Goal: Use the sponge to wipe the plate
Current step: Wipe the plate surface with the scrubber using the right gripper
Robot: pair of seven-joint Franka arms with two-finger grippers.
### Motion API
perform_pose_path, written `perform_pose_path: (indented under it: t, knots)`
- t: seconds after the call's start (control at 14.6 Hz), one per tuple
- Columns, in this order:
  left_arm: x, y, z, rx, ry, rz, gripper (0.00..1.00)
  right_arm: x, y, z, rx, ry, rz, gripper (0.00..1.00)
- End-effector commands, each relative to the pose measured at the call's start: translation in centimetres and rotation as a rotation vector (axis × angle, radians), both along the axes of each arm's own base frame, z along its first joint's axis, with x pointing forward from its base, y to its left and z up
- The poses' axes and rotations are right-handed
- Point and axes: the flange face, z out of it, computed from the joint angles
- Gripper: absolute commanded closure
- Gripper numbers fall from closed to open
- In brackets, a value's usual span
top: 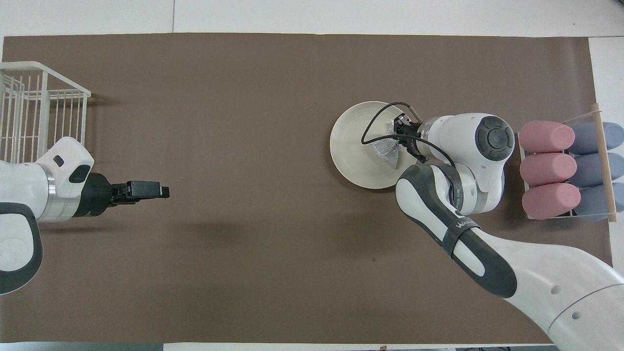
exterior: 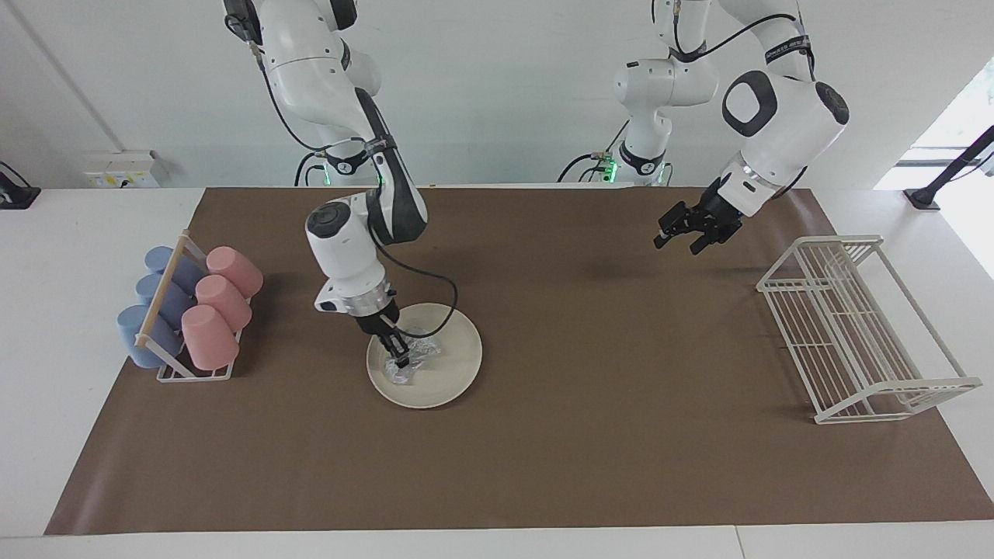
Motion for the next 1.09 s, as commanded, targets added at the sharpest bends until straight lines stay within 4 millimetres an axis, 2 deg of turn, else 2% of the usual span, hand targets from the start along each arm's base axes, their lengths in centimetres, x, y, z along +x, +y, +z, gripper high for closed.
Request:
perform_pose_path:
  t: [0.0, 0.14, 0.34, 0.68, 0.75, 0.82, 1.03]
  knots:
    - [0.7, 0.3, 0.1, 0.023, -0.013, 0.016, 0.0, -0.8, 0.7, -1.4, -0.001, 0.017, 0.04, 1.0]
    - [0.9, 1.2, 0.2, 0.023, -0.016, 0.035, 0.0, -2.0, 3.5, -1.7, 0.016, 0.046, -0.002, 1.0]
    - [0.8, 1.3, 0.1, 0.024, -0.015, 0.036, 0.0, -3.8, 7.7, -1.9, 0.047, 0.081, -0.089, 1.0]
    - [0.8, 1.3, 0.0, 0.024, -0.017, 0.038, 0.0, -3.9, 8.2, -1.8, 0.072, 0.095, -0.189, 1.0]
    - [0.9, 1.4, 0.1, 0.024, -0.019, 0.039, 0.0, -4.3, 9.1, -1.8, 0.083, 0.102, -0.221, 1.0]
    - [0.9, 1.4, 0.1, 0.026, -0.019, 0.038, 0.0, -5.1, 11.2, -1.8, 0.09, 0.11, -0.222, 1.0]
    - [1.0, 1.4, 0.1, 0.024, -0.017, 0.056, 0.0, -5.3, 11.6, -1.7, 0.095, 0.114, -0.243, 1.0]
